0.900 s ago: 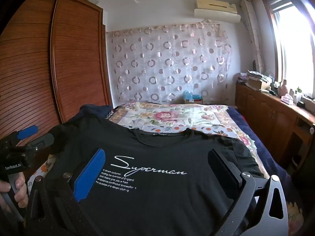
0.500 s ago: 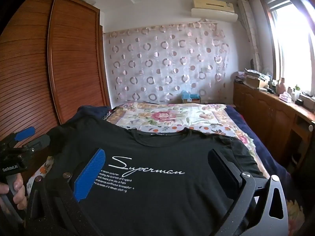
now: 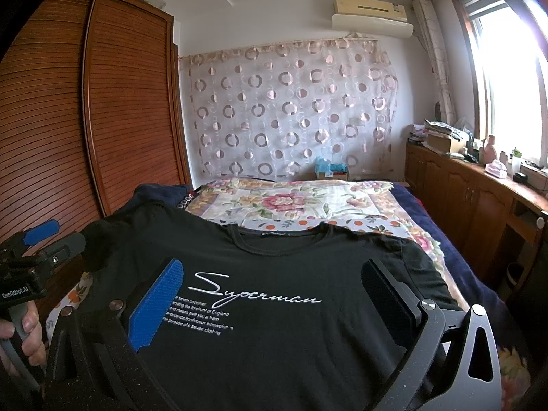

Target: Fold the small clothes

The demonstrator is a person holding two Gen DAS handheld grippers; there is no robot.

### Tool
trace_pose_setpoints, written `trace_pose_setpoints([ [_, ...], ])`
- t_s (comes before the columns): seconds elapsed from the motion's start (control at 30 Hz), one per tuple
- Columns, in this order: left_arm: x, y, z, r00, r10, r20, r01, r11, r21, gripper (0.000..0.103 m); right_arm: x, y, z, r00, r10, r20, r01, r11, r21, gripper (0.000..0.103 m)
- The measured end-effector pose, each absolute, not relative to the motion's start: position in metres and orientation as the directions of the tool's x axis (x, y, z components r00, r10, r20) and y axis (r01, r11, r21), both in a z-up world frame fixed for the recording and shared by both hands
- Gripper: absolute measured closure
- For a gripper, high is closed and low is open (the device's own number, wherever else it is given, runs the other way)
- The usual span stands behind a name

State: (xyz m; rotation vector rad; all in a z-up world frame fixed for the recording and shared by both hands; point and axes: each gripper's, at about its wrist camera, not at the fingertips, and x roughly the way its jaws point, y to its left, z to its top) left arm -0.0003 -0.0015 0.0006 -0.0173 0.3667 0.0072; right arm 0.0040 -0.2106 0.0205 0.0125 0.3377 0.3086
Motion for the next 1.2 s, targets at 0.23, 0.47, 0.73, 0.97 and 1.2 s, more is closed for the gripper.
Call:
trace_pose_setpoints([
  [0.23,0.0,-0.001,0.001,0.934,0.004,-0.357,-0.01,1.0,-0.016,0.0,0.004,-0.21,0.02,0.897,0.3,-0.325,-0.296,0.953,0.063,0.0],
  [0.47,-0.004,-0.004,0.013,0.936,0.009,-0.352,-0.015,1.0,-0.016,0.0,0.003,-0.21,0.021,0.897,0.302,-0.323,-0.298,0.952,0.062,0.0],
  [0.73,-0.006,0.002,0.024,0.938,0.009,-0.346,-0.017,1.0,-0.019,0.0,0.003,-0.21,0.021,0.897,0.302,-0.322,-0.299,0.952,0.062,0.0],
  [0.97,-0.009,0.006,0.033,0.941,0.013,-0.339,-0.021,1.0,-0.019,0.0,0.002,-0.21,0.023,0.897,0.303,-0.322,-0.299,0.952,0.061,0.0],
  [1.2,-0.009,0.006,0.032,0.941,0.013,-0.337,-0.021,1.0,-0.019,0.0,0.002,-0.21,0.023,0.898,0.302,-0.321,-0.298,0.953,0.061,0.0],
])
